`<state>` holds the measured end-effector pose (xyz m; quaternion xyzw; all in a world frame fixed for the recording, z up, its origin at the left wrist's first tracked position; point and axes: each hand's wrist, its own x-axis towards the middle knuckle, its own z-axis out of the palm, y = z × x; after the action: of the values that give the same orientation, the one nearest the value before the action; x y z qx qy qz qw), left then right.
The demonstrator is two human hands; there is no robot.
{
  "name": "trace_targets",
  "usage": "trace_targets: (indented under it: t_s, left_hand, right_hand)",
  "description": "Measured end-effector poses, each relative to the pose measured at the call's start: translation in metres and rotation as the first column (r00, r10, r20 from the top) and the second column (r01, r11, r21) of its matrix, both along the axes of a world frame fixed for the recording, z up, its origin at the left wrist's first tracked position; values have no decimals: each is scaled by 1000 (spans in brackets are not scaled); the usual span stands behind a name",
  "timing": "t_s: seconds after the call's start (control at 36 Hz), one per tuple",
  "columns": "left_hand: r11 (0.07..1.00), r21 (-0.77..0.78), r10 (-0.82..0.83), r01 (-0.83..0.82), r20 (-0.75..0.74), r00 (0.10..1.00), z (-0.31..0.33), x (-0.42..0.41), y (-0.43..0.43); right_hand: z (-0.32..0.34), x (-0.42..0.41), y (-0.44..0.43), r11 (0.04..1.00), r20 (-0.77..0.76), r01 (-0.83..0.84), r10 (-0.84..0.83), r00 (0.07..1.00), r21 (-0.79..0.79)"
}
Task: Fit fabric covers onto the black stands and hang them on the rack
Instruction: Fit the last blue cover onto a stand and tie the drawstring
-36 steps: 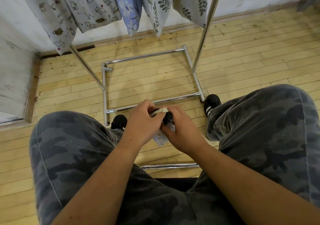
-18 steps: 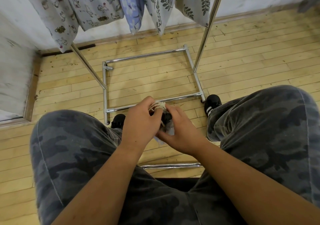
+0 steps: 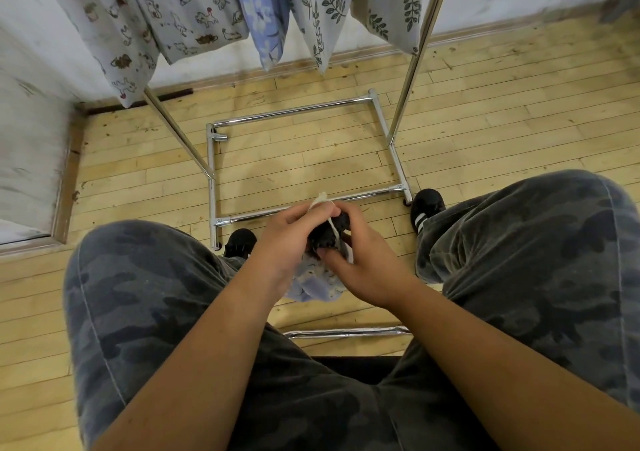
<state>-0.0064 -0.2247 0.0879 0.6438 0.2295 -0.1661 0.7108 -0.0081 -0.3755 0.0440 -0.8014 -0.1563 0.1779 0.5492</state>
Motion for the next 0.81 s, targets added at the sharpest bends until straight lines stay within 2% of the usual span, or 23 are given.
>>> trace_targets:
  t_s: [0.08, 0.14, 0.22, 0.28, 0.33, 0.42, 0.53, 0.61, 0.72, 0.81]
  left_hand:
    - [994, -97, 42, -43, -18, 999, 1, 1, 1]
    - [996, -86, 35, -37, -26, 999, 0, 1, 3]
    - [989, 117, -95, 87, 66, 993, -2, 0, 6]
    - [968, 226, -140, 105, 143, 980, -2, -1, 5]
    - [963, 269, -69, 22, 164, 984, -3, 1, 5]
    - [962, 245, 97, -118, 93, 991, -10, 7, 13]
    - [967, 233, 105, -106, 17, 994, -19, 11, 21]
    - [966, 233, 112, -113, 18, 994, -22, 11, 22]
    - [955, 219, 193, -202, 59, 979, -22, 11, 22]
    - [952, 233, 190, -200, 65, 980, -21, 13, 22]
  right_hand:
    - [2, 0, 2, 998, -12, 35, -35, 999, 58]
    - [2, 0, 2, 997, -4, 66, -65, 998, 43]
    - [-1, 4, -2, 993, 11, 115, -115, 993, -9]
    - [-2, 7, -5, 991, -2, 133, -133, 991, -30]
    - [-3, 9, -7, 990, -21, 133, -134, 991, -51]
    - [-2, 11, -8, 989, -51, 129, -133, 990, -77]
    - [0, 12, -11, 976, -47, 199, -204, 978, -92]
    - [1, 15, -14, 965, -52, 246, -251, 966, -96]
    - [0, 16, -15, 964, -66, 234, -244, 968, -123]
    - [-1, 15, -14, 968, -73, 219, -229, 971, -125]
